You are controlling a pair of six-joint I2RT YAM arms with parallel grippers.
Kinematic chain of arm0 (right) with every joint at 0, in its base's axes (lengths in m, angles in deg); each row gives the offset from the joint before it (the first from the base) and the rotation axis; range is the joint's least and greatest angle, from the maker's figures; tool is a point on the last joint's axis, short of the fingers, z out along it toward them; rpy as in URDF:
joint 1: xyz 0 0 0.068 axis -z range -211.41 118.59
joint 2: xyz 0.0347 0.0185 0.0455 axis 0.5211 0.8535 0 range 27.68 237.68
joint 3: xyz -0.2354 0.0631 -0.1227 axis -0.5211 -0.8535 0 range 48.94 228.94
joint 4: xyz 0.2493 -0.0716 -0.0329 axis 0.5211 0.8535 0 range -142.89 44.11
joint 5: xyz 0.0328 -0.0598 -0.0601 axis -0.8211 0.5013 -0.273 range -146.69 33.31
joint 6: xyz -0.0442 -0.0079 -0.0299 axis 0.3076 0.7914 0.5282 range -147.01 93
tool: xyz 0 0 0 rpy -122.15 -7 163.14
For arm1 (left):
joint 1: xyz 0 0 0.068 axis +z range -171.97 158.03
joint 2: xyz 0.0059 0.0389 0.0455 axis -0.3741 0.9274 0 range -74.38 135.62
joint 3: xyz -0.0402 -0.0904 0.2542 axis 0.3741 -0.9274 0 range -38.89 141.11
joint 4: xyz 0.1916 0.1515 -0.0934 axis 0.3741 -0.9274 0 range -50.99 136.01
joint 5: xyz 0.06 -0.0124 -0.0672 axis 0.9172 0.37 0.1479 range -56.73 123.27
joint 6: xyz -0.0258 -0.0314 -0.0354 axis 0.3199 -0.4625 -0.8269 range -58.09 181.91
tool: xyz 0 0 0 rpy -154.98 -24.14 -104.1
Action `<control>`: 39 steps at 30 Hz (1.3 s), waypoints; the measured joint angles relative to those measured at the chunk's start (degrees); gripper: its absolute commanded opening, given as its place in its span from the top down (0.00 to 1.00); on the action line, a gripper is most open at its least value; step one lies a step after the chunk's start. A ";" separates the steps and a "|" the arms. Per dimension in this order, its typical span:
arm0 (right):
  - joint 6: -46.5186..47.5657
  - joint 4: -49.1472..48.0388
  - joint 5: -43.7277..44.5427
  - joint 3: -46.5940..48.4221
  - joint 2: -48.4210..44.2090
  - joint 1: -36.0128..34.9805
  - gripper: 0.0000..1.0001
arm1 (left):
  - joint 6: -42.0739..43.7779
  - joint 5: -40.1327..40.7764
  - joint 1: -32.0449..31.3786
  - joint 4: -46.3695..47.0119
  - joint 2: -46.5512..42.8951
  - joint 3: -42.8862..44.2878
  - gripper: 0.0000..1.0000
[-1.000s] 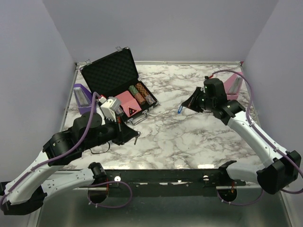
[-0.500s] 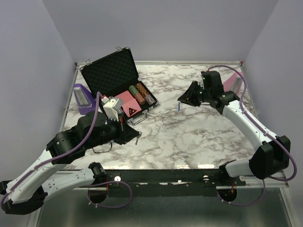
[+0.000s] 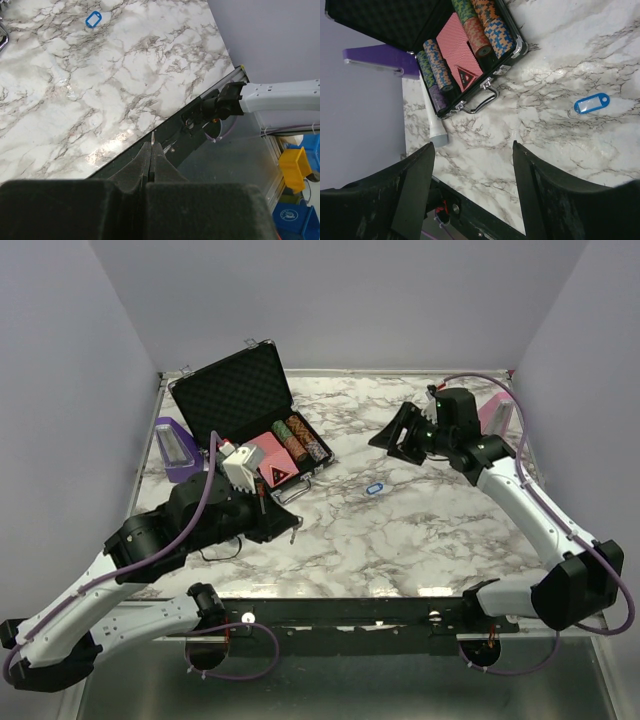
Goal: Remove the keys from the keyring
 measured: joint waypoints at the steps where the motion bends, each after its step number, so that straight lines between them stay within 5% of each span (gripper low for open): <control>1: 0.02 -0.09 -0.02 -0.44 -0.74 0.00 0.28 | 0.00 -0.11 0.00 0.04 0.20 0.00 1.00; 17: 3.08 4.61 3.32 -8.50 -14.80 0.17 0.26 | -3.48 -2.05 0.33 9.25 5.77 -4.59 1.00; 26: 3.89 10.71 8.26 -14.36 -23.19 0.22 0.26 | -2.89 -2.45 0.63 13.27 19.50 -5.35 1.00; 39: 3.91 16.35 12.26 -14.86 -27.71 0.22 0.26 | 2.49 -2.25 0.74 10.86 40.09 5.33 1.00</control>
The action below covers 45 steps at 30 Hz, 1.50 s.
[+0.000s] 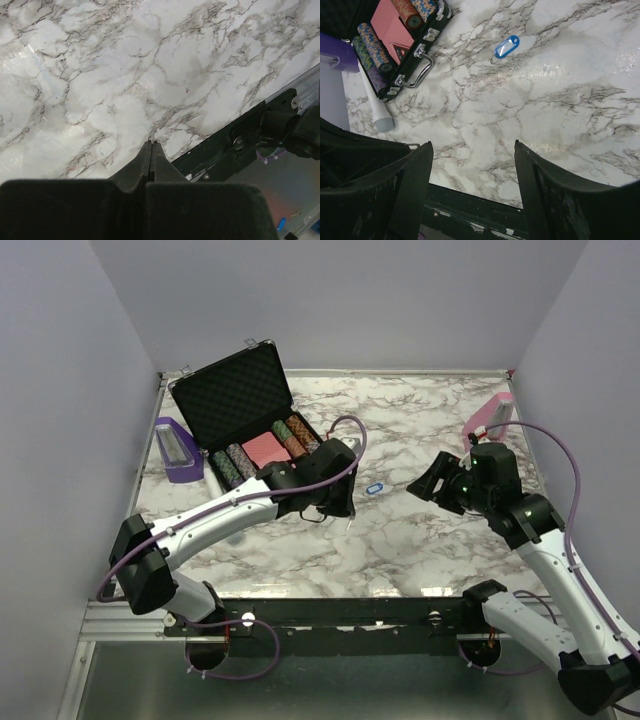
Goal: Remove the keys from the keyring
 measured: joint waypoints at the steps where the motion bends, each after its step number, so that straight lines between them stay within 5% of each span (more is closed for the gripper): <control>1: 0.00 0.31 0.09 0.00 -0.15 0.00 0.26 | 0.22 0.00 0.00 -0.15 0.39 0.63 1.00; 5: 0.11 0.72 0.31 0.00 -0.72 0.00 0.26 | 0.85 0.00 0.00 -0.94 1.88 3.41 0.95; 9: 0.15 0.96 0.42 0.00 -0.98 0.00 0.26 | 1.14 0.04 0.00 -1.64 2.08 4.31 0.40; 13: 0.17 1.03 0.39 0.00 -0.96 0.00 0.26 | 2.05 0.09 0.00 -2.29 2.08 4.42 0.18; 29: 0.28 1.33 0.37 -0.02 -1.03 0.00 0.25 | 2.40 1.68 0.00 -2.78 -2.56 2.08 0.14; 33: 1.18 1.27 0.02 -0.02 -1.70 0.00 0.17 | 3.19 2.69 0.00 -2.60 -7.93 -0.81 0.09; 36: 2.23 1.09 -0.79 -0.04 -2.03 0.00 0.00 | 3.87 3.67 0.07 -2.08 -13.03 -3.65 0.01; 45: 3.69 0.15 -2.71 -0.26 -2.69 0.00 0.00 | 6.23 8.17 0.72 0.48 -27.04 -12.98 0.01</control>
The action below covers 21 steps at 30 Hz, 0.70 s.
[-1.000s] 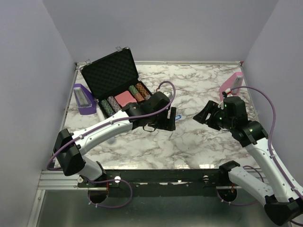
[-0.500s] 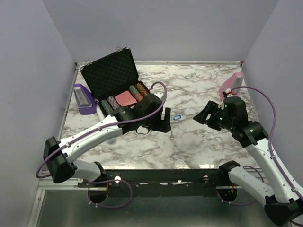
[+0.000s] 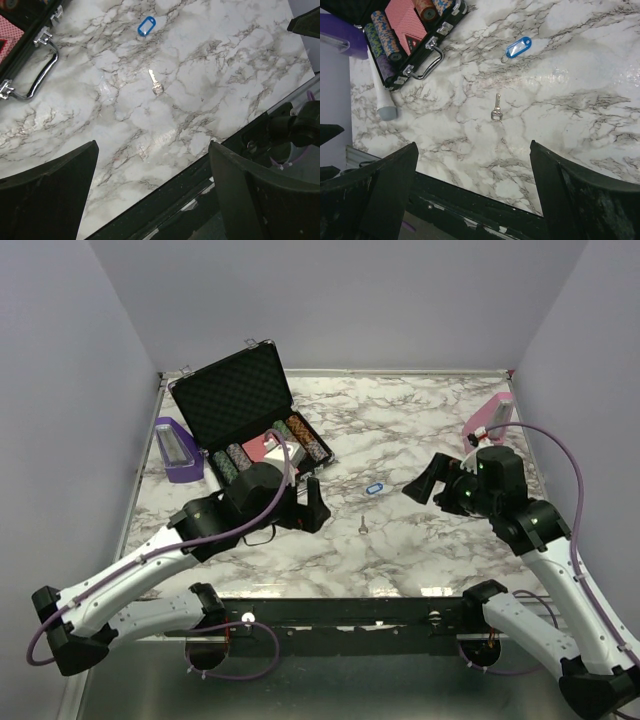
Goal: Remove the keys from the keyring
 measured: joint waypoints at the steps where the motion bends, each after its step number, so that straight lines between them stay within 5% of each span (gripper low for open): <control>1: 0.09 -0.07 -0.09 0.00 -0.15 0.00 0.00 | 0.24 0.72 0.04 0.26 -1.49 -0.68 0.01; 21: -3.08 -7.65 -0.52 -1.66 -8.96 0.00 0.00 | 8.66 17.51 2.12 -9.49 -27.54 -5.42 0.01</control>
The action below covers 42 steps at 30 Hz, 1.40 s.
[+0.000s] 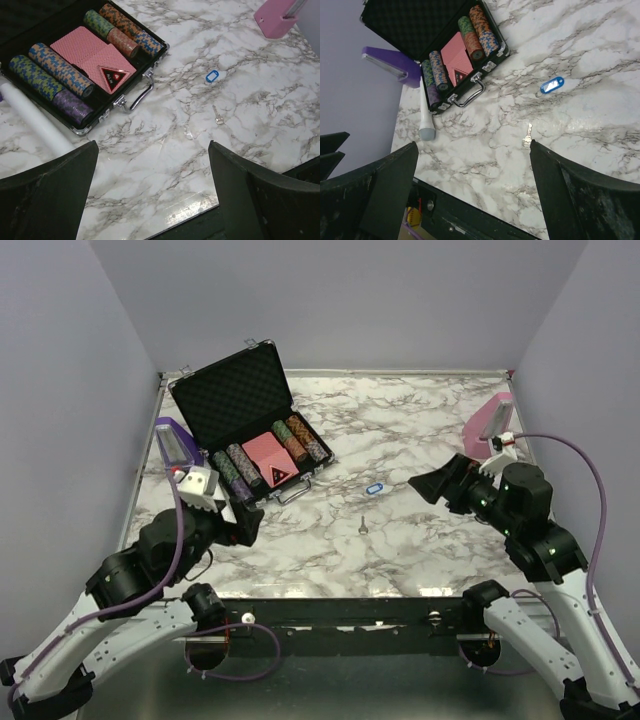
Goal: Remove the keys from the keyring
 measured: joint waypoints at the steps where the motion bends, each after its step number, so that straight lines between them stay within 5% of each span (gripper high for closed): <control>1: -0.44 -0.87 0.04 -1.05 -1.05 0.00 0.00 | 0.13 0.50 0.00 -0.11 -2.51 -1.29 0.01; 8: -1.88 -2.49 6.16 -4.74 -7.30 0.00 0.00 | 0.90 3.28 0.00 -0.28 -19.28 -9.73 0.01; 15: 0.31 -1.84 15.41 -5.51 -15.39 0.00 0.00 | 0.46 7.65 0.00 0.26 -27.06 -12.00 0.01; 42: 1.03 9.31 23.50 -1.92 -21.68 0.00 0.00 | 0.48 9.86 0.00 0.59 -23.87 -13.05 0.01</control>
